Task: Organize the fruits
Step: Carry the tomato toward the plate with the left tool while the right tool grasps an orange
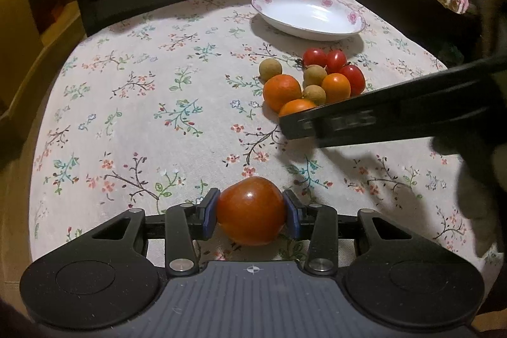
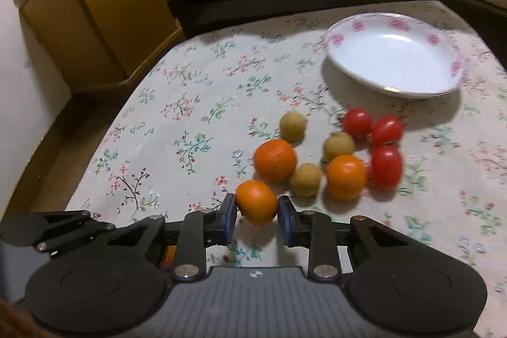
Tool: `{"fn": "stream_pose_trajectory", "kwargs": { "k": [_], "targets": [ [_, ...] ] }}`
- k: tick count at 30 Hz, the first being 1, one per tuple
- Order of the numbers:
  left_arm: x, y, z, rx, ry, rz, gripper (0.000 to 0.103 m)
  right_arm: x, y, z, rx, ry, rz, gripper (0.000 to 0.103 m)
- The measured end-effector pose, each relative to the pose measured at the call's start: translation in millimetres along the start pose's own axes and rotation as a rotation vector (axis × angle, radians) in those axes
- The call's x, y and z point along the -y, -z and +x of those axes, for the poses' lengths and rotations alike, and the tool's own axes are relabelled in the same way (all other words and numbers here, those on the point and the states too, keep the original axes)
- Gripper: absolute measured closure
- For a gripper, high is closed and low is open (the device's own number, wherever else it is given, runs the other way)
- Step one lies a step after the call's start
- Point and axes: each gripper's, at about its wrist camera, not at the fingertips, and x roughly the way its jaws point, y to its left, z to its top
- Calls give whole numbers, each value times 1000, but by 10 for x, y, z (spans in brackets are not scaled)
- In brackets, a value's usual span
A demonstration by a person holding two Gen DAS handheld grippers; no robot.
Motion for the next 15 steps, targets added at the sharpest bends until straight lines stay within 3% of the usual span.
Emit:
{"fn": "stream_pose_trajectory", "kwargs": {
  "k": [7, 15],
  "targets": [
    [104, -254, -106, 45, 24, -7, 53, 219, -91, -446, 59, 47, 41, 72],
    [299, -907, -106, 146, 67, 46, 53, 573, -461, -655, 133, 122, 96, 71]
  ]
}}
